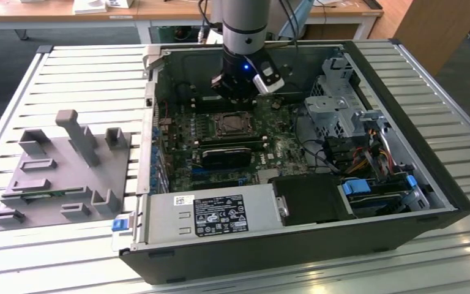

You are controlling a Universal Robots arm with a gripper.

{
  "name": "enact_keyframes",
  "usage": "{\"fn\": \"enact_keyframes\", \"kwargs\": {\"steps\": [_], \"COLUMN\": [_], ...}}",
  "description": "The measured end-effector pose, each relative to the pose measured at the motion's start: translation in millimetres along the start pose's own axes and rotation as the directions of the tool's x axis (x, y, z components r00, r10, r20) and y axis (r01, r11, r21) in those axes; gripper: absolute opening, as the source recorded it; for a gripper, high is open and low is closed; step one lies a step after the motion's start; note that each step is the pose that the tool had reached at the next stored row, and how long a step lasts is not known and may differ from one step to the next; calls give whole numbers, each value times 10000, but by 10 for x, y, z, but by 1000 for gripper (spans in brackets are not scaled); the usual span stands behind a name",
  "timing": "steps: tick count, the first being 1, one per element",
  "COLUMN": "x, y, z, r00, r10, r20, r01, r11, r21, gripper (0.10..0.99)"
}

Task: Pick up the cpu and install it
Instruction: 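Install the first cpu locking lever, then install the second cpu locking lever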

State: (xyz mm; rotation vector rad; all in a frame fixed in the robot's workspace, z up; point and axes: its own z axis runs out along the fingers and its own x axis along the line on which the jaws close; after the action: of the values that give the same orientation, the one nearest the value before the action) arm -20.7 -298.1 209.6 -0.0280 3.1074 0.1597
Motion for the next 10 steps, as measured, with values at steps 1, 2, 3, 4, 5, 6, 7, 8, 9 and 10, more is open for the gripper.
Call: {"fn": "enact_keyframes", "kwargs": {"steps": [1, 2, 3, 4, 5, 6, 7, 8, 9, 10], "x": [0, 0, 0, 0, 0, 0, 0, 0, 0, 0], "y": [-2, -4, -6, -8, -9, -10, -11, -13, -14, -16], "z": [0, 0, 0, -1, -1, -1, -1, -1, -1, -2], "r00": [10000, 10000, 10000, 10000, 10000, 10000, 10000, 10000, 10000, 10000], "r10": [0, 1, 1, 0, 1, 1, 1, 0, 0, 0], "r20": [0, 0, 0, 0, 0, -1, -1, 0, -1, 0], "r01": [0, -1, -1, 0, -1, -1, -1, 0, 0, 0], "r11": [10000, 10000, 10000, 10000, 10000, 10000, 10000, 10000, 10000, 10000], "r21": [-1, -1, -1, 0, 0, 1, 1, 1, 0, 0], "gripper": [106, 106, 106, 106, 106, 106, 106, 106, 106, 106]}}
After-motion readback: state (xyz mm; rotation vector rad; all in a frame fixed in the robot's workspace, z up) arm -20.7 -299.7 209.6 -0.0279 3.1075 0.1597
